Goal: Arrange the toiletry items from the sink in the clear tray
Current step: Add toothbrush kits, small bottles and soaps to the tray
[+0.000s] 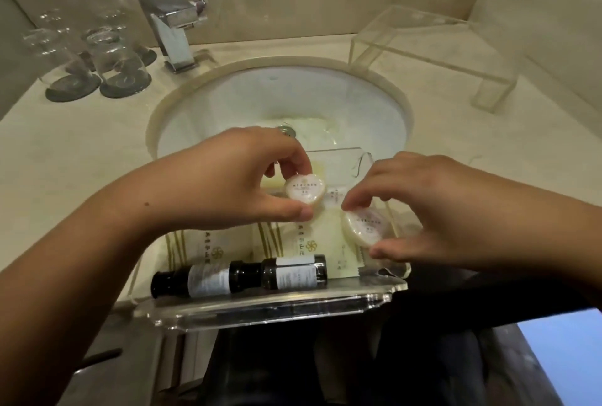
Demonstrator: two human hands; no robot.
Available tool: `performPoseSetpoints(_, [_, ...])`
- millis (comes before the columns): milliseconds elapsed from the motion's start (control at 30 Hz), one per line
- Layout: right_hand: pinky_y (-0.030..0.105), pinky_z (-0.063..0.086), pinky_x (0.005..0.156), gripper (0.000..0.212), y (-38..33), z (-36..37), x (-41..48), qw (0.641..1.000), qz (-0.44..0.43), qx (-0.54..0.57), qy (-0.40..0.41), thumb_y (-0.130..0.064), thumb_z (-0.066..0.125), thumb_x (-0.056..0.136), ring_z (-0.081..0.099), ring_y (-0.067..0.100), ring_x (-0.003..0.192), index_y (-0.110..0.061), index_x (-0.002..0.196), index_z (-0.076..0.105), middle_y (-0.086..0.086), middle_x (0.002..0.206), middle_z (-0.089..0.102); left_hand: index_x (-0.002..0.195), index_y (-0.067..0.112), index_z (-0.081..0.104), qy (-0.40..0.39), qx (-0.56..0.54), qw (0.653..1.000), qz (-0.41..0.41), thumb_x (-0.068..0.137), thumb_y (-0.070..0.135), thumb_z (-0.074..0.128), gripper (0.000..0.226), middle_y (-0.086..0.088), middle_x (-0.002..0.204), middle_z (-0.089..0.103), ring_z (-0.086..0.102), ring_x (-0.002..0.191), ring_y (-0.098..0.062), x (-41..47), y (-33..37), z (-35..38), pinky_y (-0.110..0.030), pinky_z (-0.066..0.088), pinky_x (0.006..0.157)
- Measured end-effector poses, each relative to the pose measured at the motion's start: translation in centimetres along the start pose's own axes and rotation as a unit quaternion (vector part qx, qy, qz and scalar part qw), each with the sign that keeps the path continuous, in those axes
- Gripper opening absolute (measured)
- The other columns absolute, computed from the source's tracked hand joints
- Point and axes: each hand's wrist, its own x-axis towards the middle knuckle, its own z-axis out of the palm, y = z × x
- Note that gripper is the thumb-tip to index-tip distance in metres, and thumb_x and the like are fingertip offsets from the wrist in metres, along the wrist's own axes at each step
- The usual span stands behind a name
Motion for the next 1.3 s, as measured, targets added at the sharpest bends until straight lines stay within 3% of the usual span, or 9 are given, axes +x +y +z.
performPoseSetpoints(200, [0.037, 0.05, 0.088, 0.053, -0.5, 1.1, -0.6, 1.0, -0.012, -0.024, -0.003, -0.055, 0.07, 0.072, 0.055, 0.013, 0.101, -0.042, 0.123, 0.063, -0.018, 0.109, 0.066, 0.112, 0.042, 0.062, -0.024, 0.055, 0.998, 0.01, 0.075, 0.068, 0.071, 0.046, 0.021, 0.1, 0.059, 0.051, 0.094, 0.008, 1.2, 1.1, 1.7, -0.013, 0.042, 0.075])
performPoseSetpoints(300, [0.031, 0.046, 0.093, 0.06, -0.6, 0.5, -0.8, 1.0, 0.007, -0.026, -0.015, -0.062, 0.068, 0.071, 0.053, 0.01, 0.109, -0.043, 0.127, 0.062, -0.02, 0.116, 0.064, 0.116, 0.041, 0.062, -0.022, 0.074, 0.997, 0.02, 0.076, 0.067, 0.072, 0.049, 0.02, 0.102, 0.057, 0.05, 0.095, 0.007, 1.6, 1.5, 2.1, -0.012, 0.042, 0.075])
performPoseSetpoints(367, [0.026, 0.042, 0.095, 0.052, -0.6, 0.4, -1.0, 0.999, 0.024, -0.034, -0.009, -0.061, 0.067, 0.076, 0.051, 0.008, 0.112, -0.044, 0.125, 0.063, -0.019, 0.116, 0.06, 0.118, 0.041, 0.061, -0.028, 0.076, 0.996, 0.025, 0.076, 0.066, 0.073, 0.051, 0.02, 0.102, 0.056, 0.049, 0.095, 0.008, 1.7, 1.6, 2.2, -0.011, 0.041, 0.074])
performPoseSetpoints(600, [0.032, 0.045, 0.094, 0.048, -2.4, 1.9, -1.9, 0.995, 0.091, -0.024, 0.029, -0.07, 0.051, 0.079, 0.049, 0.011, 0.107, -0.041, 0.115, 0.063, -0.017, 0.105, 0.048, 0.118, 0.043, 0.063, -0.058, 0.055, 0.996, 0.036, 0.081, 0.058, 0.073, 0.042, 0.021, 0.098, 0.059, 0.058, 0.09, 0.0, 1.8, 1.3, 1.8, -0.02, 0.048, 0.077])
performPoseSetpoints(900, [0.03, 0.043, 0.086, 0.039, -3.5, 2.2, -1.8, 0.986, 0.152, -0.023, 0.06, -0.068, 0.06, 0.083, 0.045, 0.012, 0.099, -0.037, 0.108, 0.065, -0.014, 0.095, 0.039, 0.122, 0.038, 0.063, -0.058, 0.067, 0.994, 0.063, 0.085, 0.052, 0.069, 0.041, 0.023, 0.096, 0.056, 0.055, 0.089, 0.005, 2.9, 2.7, 2.5, -0.014, 0.046, 0.076])
performPoseSetpoints(1300, [0.03, 0.044, 0.086, 0.039, -2.5, 2.3, -1.7, 0.989, 0.13, -0.006, 0.067, -0.069, 0.063, 0.079, 0.046, 0.009, 0.096, -0.039, 0.104, 0.067, -0.016, 0.093, 0.043, 0.123, 0.037, 0.062, -0.055, 0.074, 0.992, 0.082, 0.086, 0.053, 0.068, 0.041, 0.023, 0.096, 0.055, 0.053, 0.089, 0.007, 3.4, 2.5, 2.7, -0.01, 0.039, 0.072])
